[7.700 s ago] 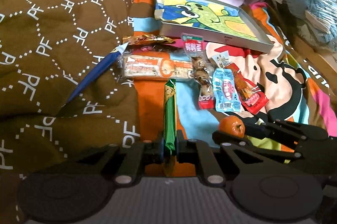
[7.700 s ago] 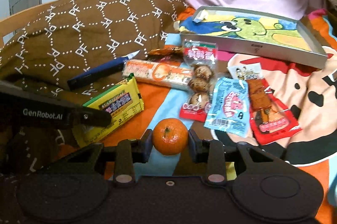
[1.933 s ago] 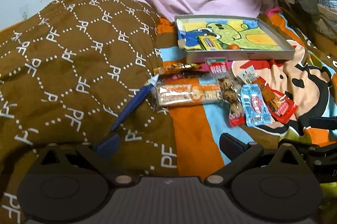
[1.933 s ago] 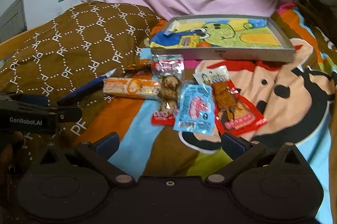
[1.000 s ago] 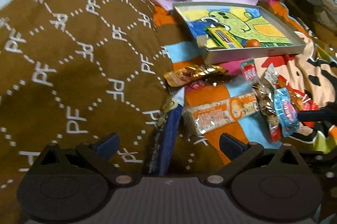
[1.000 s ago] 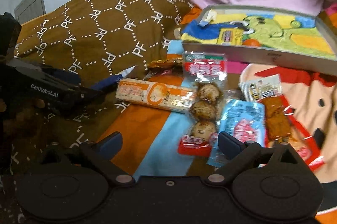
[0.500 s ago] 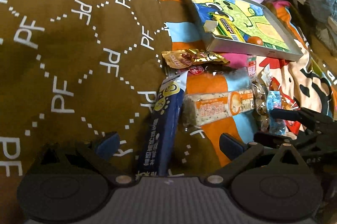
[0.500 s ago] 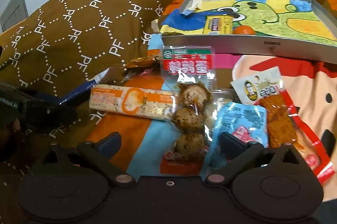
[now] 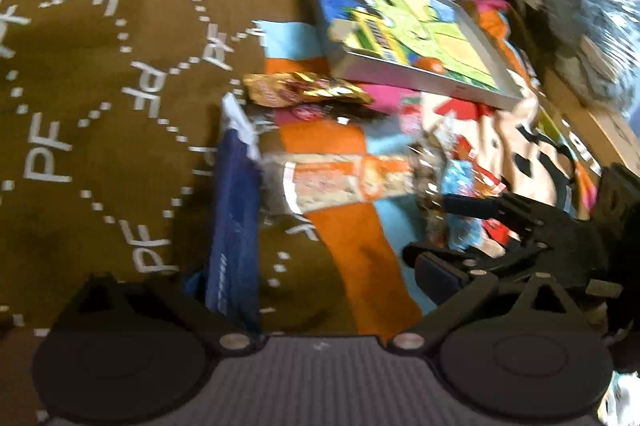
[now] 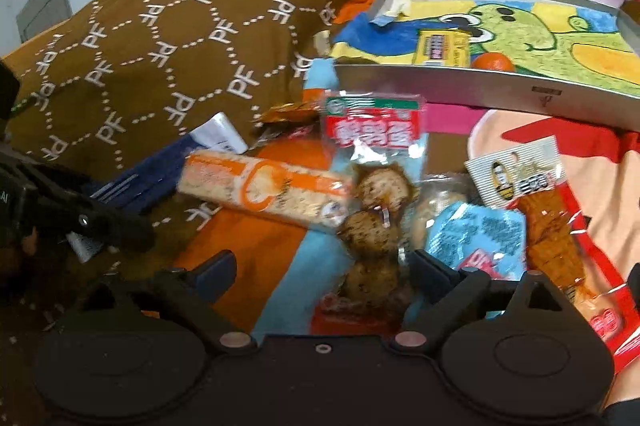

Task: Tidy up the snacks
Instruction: 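Lower the left tool onto the blue snack packet and grasp it, then grasp the red-labelled quail egg pack with the right tool while the left tool holds the blue packet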

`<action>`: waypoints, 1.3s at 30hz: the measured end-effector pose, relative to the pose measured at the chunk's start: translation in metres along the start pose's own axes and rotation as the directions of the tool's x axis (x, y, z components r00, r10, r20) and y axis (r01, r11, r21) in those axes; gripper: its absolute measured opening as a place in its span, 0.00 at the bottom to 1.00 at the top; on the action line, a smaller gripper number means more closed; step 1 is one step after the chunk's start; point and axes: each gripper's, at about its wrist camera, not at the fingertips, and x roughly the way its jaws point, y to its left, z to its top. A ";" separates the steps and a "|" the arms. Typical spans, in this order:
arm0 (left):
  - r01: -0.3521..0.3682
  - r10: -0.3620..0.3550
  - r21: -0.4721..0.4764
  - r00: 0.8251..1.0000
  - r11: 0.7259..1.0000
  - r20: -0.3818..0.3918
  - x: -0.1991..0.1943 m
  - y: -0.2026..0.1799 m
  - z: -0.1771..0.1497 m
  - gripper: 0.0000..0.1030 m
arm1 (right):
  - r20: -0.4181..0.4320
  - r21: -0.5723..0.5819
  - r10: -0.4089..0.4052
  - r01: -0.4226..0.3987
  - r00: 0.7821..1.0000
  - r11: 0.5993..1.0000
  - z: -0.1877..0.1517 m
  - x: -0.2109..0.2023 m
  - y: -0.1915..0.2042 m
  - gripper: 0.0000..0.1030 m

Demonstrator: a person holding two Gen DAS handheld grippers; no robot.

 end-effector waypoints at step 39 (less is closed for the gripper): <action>-0.296 0.296 0.095 0.955 0.951 0.009 0.008 -0.036 -0.019 0.55 | -0.039 -0.076 -0.034 0.031 0.999 0.997 -0.022 -0.012 0.028 0.77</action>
